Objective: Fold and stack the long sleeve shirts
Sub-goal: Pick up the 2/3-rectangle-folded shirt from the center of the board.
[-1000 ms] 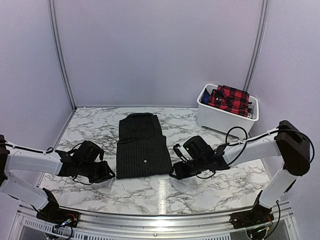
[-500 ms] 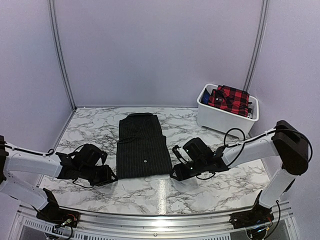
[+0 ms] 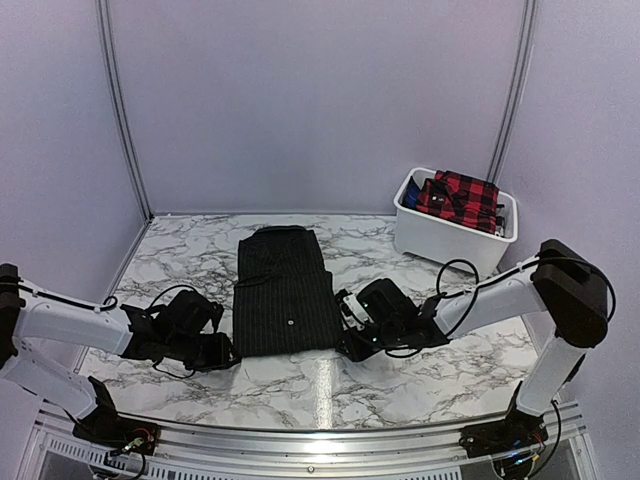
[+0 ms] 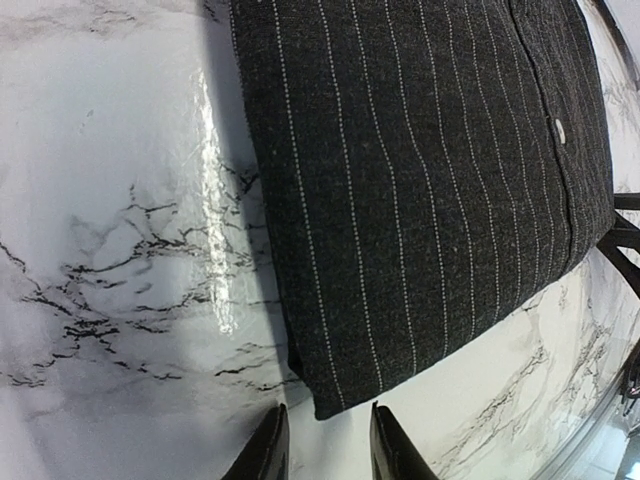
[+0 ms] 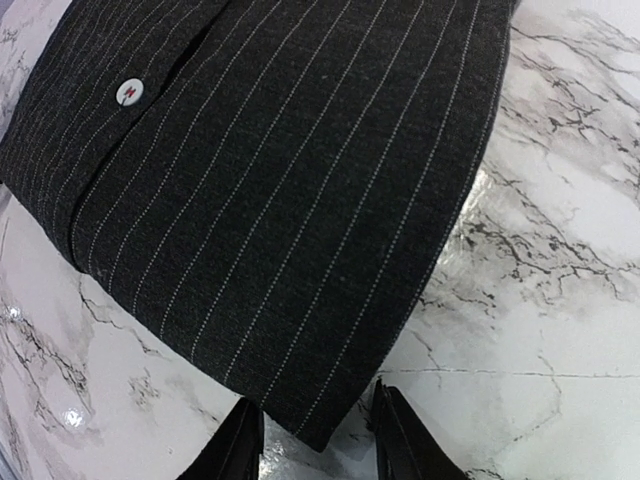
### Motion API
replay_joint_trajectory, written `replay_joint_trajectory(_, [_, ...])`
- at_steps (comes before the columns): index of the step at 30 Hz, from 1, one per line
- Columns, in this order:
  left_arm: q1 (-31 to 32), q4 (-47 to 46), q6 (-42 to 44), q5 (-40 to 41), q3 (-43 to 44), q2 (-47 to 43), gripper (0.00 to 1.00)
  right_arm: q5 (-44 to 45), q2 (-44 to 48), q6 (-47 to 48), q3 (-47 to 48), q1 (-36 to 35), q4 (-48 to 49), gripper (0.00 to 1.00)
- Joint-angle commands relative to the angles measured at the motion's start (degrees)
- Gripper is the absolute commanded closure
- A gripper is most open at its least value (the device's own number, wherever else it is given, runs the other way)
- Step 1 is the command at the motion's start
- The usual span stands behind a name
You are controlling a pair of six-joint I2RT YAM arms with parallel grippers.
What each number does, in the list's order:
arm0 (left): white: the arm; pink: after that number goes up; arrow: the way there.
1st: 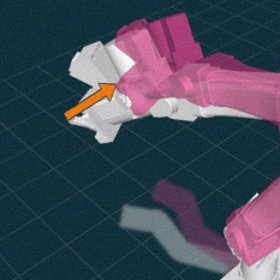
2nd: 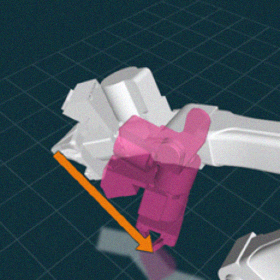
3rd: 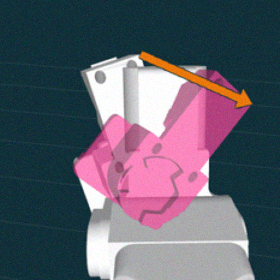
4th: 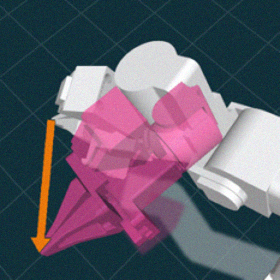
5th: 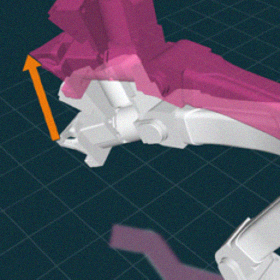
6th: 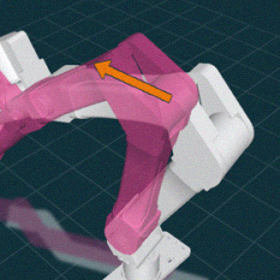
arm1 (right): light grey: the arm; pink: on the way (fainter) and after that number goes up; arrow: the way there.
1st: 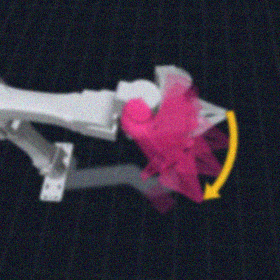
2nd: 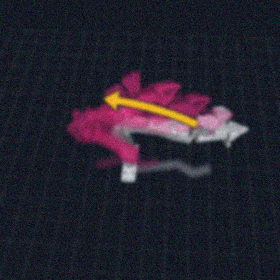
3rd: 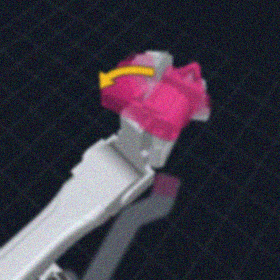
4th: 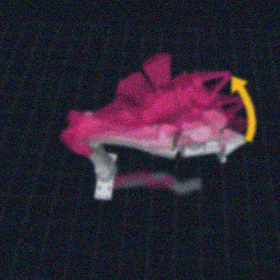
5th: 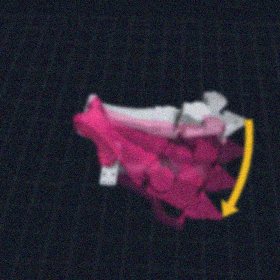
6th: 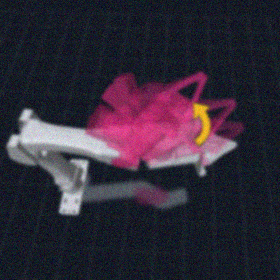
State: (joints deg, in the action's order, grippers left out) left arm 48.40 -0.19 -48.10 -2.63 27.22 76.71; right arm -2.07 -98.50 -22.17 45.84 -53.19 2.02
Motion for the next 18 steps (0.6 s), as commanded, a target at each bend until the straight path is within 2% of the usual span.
replay_joint_trajectory(1, [0.36, 1.42, 1.95, 2.26, 1.28, 1.86, 0.7, 1.8, -2.37, 1.59, 0.43, -0.84, -2.62, 0.63])
replay_joint_trajectory(12, [1.51, 1.6, 4.01, 5.99, 3.51, 5.34, 0.72, 3.74, -3.07, 2.22, 0.1, -1.39, -2.51, 0.69])
replay_joint_trajectory(18, [2.13, 1.63, 4.48, 6.48, 4.45, 6.35, 0.77, 3.95, -3.02, 2.39, 0.04, -1.56, -2.46, 0.73])
